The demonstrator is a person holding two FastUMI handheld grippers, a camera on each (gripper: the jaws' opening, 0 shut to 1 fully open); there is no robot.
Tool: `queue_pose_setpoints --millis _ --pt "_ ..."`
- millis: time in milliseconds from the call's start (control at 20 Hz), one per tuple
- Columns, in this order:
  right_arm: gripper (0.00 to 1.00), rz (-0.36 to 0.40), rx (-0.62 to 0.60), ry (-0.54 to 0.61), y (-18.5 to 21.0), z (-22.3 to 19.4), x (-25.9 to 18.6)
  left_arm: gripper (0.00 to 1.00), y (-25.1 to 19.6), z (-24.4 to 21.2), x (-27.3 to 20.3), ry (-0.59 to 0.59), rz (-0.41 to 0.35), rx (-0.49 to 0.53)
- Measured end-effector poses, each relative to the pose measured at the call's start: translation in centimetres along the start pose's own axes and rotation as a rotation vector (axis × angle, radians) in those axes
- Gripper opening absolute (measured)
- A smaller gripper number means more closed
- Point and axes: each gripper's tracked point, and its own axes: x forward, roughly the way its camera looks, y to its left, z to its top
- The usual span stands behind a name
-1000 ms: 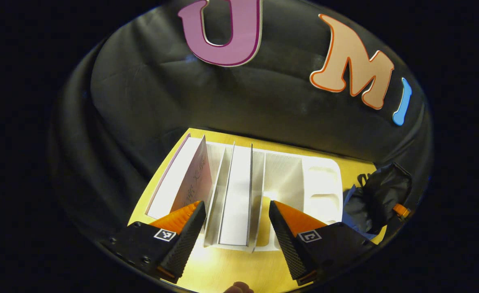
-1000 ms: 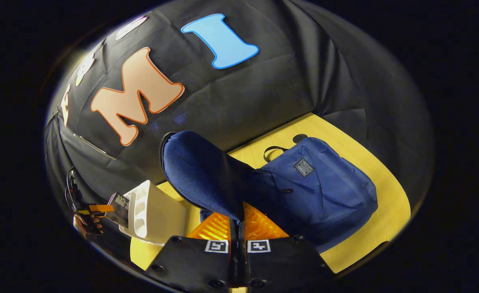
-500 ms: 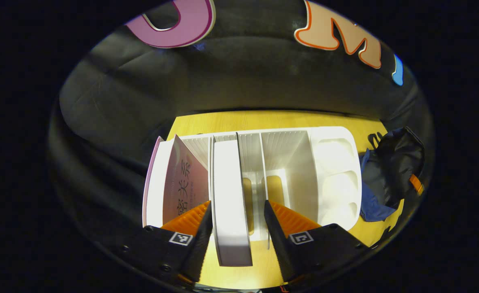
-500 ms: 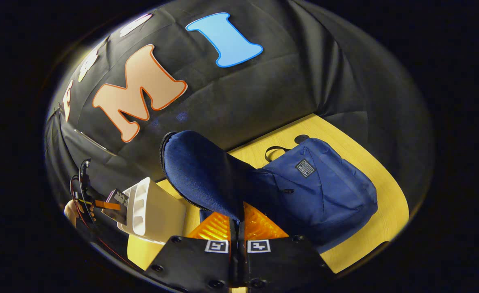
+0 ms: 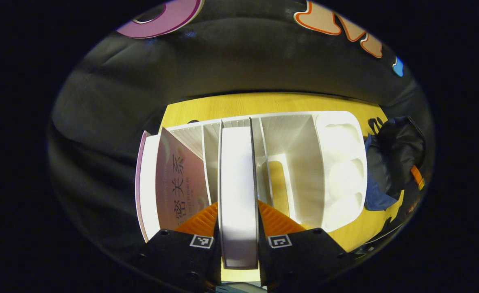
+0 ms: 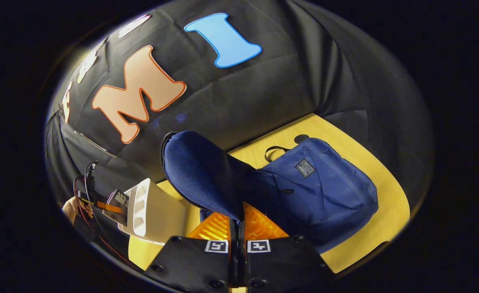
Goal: Open the schoolbag, grab two books from the bookshelf and put them into the schoolbag.
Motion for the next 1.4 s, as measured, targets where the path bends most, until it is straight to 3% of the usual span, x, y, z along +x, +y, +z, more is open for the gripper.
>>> queue_pose_setpoints --millis 400,700,900,1200,1400 --pt "0.03 -0.003 -0.003 0.007 0.0 -0.1 0.1 0.33 1.1 -0.2 -1.8 -0.015 -0.037 -0.051" --pt "0.03 -0.004 -0.01 0.017 0.1 -0.4 0.3 0.31 3.1 1.0 -5.3 -0.074 -0.079 -0.153" --pt "0.03 -0.002 0.003 0.022 0.0 -0.4 0.4 0.33 3.5 2.1 -8.0 -0.127 -0.163 -0.296" --pt "0.04 -0.001 -0.017 0.035 0.1 -0.4 0.4 0.31 6.3 3.9 -13.1 -0.248 -0.249 -0.431" --pt "0.03 0.008 -0.004 0.04 0.2 -0.4 0.4 0.31 6.2 5.0 -16.3 -0.336 -0.366 -0.54"
